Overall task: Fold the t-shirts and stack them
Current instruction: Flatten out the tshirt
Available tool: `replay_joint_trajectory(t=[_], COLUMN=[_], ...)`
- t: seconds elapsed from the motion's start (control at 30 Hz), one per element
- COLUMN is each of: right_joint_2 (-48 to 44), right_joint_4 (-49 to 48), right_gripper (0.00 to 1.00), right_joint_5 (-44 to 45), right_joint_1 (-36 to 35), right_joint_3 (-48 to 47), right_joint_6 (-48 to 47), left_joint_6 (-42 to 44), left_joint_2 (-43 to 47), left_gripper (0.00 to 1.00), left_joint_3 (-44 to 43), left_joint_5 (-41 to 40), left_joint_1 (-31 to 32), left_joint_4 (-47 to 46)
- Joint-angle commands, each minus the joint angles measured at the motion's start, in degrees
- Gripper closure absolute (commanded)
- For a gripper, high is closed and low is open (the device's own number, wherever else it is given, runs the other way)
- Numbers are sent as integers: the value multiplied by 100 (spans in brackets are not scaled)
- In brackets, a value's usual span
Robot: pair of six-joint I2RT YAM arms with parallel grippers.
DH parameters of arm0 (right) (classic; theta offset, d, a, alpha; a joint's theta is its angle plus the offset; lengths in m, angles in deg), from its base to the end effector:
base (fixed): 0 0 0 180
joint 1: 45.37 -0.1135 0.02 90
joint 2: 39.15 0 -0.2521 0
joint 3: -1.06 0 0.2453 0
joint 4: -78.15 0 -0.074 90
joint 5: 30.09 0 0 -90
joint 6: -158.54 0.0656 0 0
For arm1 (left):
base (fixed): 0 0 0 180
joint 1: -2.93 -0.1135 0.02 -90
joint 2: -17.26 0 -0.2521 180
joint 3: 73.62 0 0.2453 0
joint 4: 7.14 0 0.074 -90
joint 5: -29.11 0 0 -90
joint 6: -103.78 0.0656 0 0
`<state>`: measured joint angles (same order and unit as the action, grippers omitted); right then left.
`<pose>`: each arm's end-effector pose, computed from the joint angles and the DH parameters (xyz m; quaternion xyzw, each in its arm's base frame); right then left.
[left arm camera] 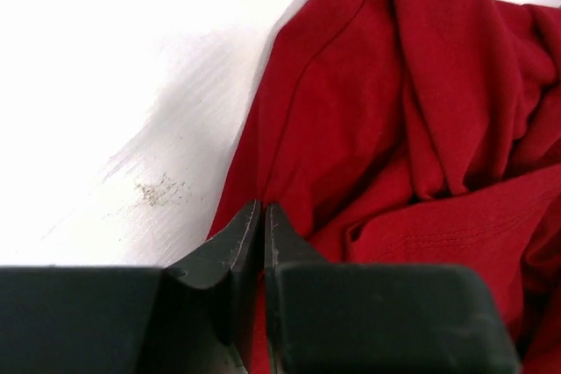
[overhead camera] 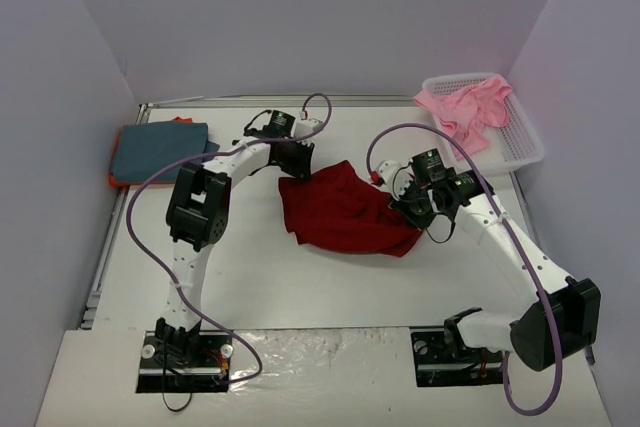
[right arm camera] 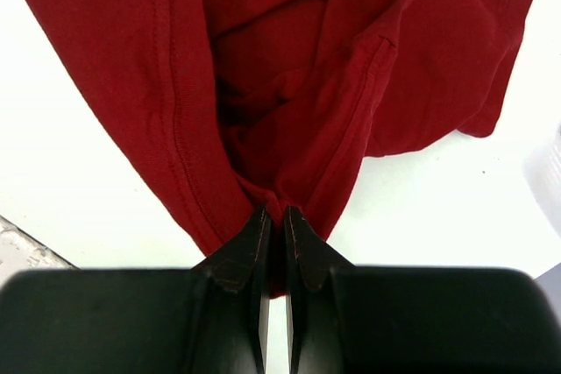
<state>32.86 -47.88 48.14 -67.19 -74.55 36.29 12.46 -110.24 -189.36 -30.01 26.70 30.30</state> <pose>0.2504 0.1147 0.2622 -0.4563 0.8178 0.0654 0.3446 0.4429 -0.2318 0.1649 0.2669 0.8681 -0.3166 0.2738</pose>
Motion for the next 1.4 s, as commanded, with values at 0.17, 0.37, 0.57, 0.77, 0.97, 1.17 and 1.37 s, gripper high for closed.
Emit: replay_joint_trajectory(t=[0.17, 0.37, 0.57, 0.77, 0.97, 1.17, 1.37], right_joint_2=[129, 489, 841, 1359, 1834, 2220, 2493], right_joint_4=[-140, -378, -501, -553, -650, -729, -913], right_gripper=[100, 100, 100, 100, 100, 100, 100], right_joint_5=[280, 562, 790, 633, 281, 122, 263], right_joint_1=[152, 328, 547, 1056, 1479, 1602, 1813], right_joint_3=[37, -463, -1184, -1843, -2064, -2126, -1924], right_joint_6=[-150, -53, -115, -194, -185, -203, -317], left_joint_6=[421, 563, 685, 1273, 1582, 1618, 1653], left_joint_2=[690, 1524, 2554, 3730, 4514, 4989, 5376], left_gripper=[98, 98, 98, 97, 98, 98, 98], left_joint_3=[252, 674, 1104, 1579, 1992, 2309, 2362], left_joint_5=[-608, -1294, -1356, -1733, -2191, -2182, -2217], left_joint_1=[-30, -416, -1374, -1788, -1955, -1964, -1964], left_joint_4=[167, 220, 535, 931, 1274, 1380, 1529])
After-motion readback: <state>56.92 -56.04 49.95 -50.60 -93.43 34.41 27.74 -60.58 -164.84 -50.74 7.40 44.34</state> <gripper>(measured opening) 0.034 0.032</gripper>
